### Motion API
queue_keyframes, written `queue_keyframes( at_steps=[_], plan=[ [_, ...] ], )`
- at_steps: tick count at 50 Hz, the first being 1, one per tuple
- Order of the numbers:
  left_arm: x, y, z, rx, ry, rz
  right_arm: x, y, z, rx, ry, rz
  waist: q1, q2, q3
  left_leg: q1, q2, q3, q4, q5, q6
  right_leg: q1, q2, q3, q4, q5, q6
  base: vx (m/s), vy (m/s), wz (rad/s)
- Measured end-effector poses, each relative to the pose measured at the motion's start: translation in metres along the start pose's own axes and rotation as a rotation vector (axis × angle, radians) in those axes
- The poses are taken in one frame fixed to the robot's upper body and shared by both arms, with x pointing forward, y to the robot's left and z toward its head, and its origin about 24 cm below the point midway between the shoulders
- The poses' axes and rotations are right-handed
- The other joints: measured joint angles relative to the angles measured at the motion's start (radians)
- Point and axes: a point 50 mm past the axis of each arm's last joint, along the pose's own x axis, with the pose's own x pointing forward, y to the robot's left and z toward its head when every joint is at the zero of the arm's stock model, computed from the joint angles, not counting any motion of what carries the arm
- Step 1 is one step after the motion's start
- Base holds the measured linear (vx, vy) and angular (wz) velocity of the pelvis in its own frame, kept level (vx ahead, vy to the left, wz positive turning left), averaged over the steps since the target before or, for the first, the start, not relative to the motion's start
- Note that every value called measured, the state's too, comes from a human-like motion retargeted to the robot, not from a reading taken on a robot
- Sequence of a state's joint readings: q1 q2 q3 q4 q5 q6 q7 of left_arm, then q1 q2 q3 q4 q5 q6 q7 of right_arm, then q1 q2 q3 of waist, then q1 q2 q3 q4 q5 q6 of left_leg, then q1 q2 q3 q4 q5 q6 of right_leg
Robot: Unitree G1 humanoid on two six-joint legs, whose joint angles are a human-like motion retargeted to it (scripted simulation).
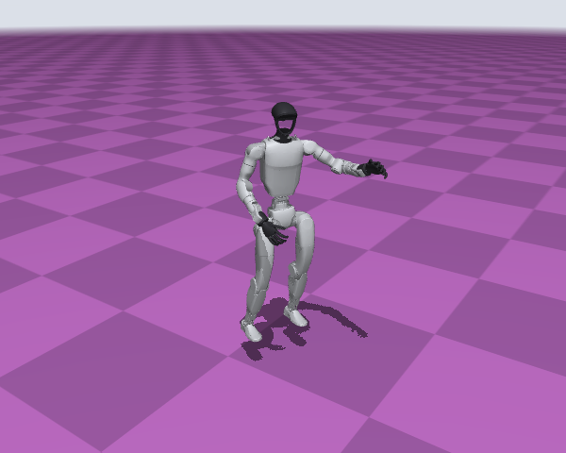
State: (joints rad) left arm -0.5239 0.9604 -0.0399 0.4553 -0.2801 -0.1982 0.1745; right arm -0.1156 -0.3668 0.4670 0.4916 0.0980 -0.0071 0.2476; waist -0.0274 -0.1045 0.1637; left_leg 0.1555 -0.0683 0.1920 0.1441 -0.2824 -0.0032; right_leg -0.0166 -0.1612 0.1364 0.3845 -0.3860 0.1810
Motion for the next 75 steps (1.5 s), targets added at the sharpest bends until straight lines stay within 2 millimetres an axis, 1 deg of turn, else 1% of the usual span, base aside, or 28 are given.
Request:
queue_keyframes(
  at_steps=[3,5,7,10,14,18,21,25,30,35,44,55,60,70,75],
  plan=[
    [-0.032,-0.019,-0.044,0.037,0.155,-0.045,0.003,0.002,-0.019,-0.023,0.097,-0.015,0.005,0.002,0.005,0.001,0.000,-0.006,0.002,-0.003,0.001,0.006,-0.001,-0.008,0.002,-0.001,-0.004,-0.01,0.01,0.12],
    [-0.055,-0.037,-0.065,0.055,0.235,-0.105,0.004,0.003,-0.029,-0.043,0.151,-0.018,0.010,0.002,0.007,0.000,0.000,-0.010,0.004,-0.006,0.003,0.008,-0.003,-0.013,0.005,-0.002,-0.007,-0.02,0.02,0.20],
    [-0.079,-0.059,-0.080,0.062,0.294,-0.187,0.005,0.004,-0.037,-0.069,0.195,-0.020,0.016,0.000,0.009,-0.002,0.000,-0.015,0.008,-0.008,0.005,0.009,-0.004,-0.019,0.010,-0.002,-0.009,-0.02,0.02,0.21],
    [-0.113,-0.095,-0.091,0.056,0.350,-0.340,0.005,0.006,-0.047,-0.108,0.250,-0.014,0.024,-0.001,0.011,-0.007,-0.002,-0.024,0.016,-0.013,0.010,0.009,-0.007,-0.027,0.020,-0.004,-0.012,-0.02,0.03,0.22],
    [-0.155,-0.146,-0.090,0.027,0.368,-0.582,0.003,0.008,-0.057,-0.164,0.307,0.008,0.036,-0.003,0.012,-0.017,-0.005,-0.038,0.033,-0.023,0.016,0.006,-0.012,-0.038,0.038,-0.010,-0.015,-0.02,0.03,0.24],
    [-0.190,-0.190,-0.076,0.001,0.330,-0.835,0.000,0.010,-0.066,-0.224,0.353,0.042,0.048,-0.003,0.012,-0.030,-0.008,-0.051,0.055,-0.034,0.020,0.002,-0.017,-0.049,0.058,-0.018,-0.018,-0.01,0.02,0.23],
    [-0.208,-0.216,-0.063,-0.001,0.275,-0.996,-0.002,0.012,-0.071,-0.268,0.378,0.065,0.055,-0.002,0.010,-0.039,-0.010,-0.061,0.070,-0.043,0.020,0.001,-0.021,-0.055,0.070,-0.025,-0.022,0.00,0.02,0.22],
    [-0.222,-0.239,-0.048,0.029,0.185,-1.154,-0.005,0.014,-0.076,-0.319,0.402,0.089,0.063,0.000,0.006,-0.049,-0.012,-0.071,0.088,-0.051,0.019,-0.001,-0.024,-0.062,0.084,-0.033,-0.028,0.00,0.01,0.19],
    [-0.230,-0.254,-0.038,0.097,0.096,-1.264,-0.008,0.016,-0.081,-0.368,0.422,0.118,0.070,0.001,0.001,-0.058,-0.015,-0.084,0.104,-0.056,0.017,-0.002,-0.027,-0.068,0.098,-0.040,-0.036,0.00,0.00,0.00],
    [-0.232,-0.261,-0.036,0.167,0.034,-1.318,-0.010,0.019,-0.084,-0.400,0.432,0.140,0.075,0.000,-0.005,-0.064,-0.018,-0.093,0.112,-0.058,0.014,-0.004,-0.029,-0.073,0.111,-0.046,-0.044,0.00,0.00,0.00],
    [-0.232,-0.269,-0.033,0.240,-0.030,-1.360,-0.013,0.025,-0.090,-0.411,0.444,0.162,0.085,-0.004,-0.015,-0.069,-0.025,-0.105,0.111,-0.052,0.011,-0.008,-0.036,-0.081,0.127,-0.053,-0.051,0.00,0.00,0.00],
    [-0.233,-0.277,-0.027,0.283,-0.103,-1.393,-0.017,0.029,-0.096,-0.353,0.457,0.146,0.093,-0.008,-0.026,-0.068,-0.033,-0.116,0.095,-0.043,0.008,-0.015,-0.044,-0.087,0.147,-0.061,-0.058,0.00,0.00,0.00],
    [-0.228,-0.281,-0.018,0.288,-0.167,-1.393,-0.019,0.029,-0.097,-0.313,0.452,0.118,0.091,-0.010,-0.030,-0.069,-0.037,-0.120,0.089,-0.040,0.007,-0.020,-0.046,-0.088,0.157,-0.065,-0.060,0.00,0.00,0.00],
    [-0.213,-0.286,0.010,0.274,-0.325,-1.362,-0.022,0.026,-0.098,-0.246,0.432,0.046,0.081,-0.011,-0.039,-0.074,-0.041,-0.124,0.083,-0.037,0.006,-0.032,-0.049,-0.086,0.177,-0.070,-0.065,0.00,0.00,0.00],
    [-0.210,-0.287,0.018,0.283,-0.385,-1.360,-0.023,0.025,-0.097,-0.226,0.423,0.015,0.076,-0.011,-0.044,-0.080,-0.044,-0.125,0.086,-0.038,0.006,-0.038,-0.051,-0.085,0.186,-0.073,-0.069,0.00,0.00,0.00]
  ],
)
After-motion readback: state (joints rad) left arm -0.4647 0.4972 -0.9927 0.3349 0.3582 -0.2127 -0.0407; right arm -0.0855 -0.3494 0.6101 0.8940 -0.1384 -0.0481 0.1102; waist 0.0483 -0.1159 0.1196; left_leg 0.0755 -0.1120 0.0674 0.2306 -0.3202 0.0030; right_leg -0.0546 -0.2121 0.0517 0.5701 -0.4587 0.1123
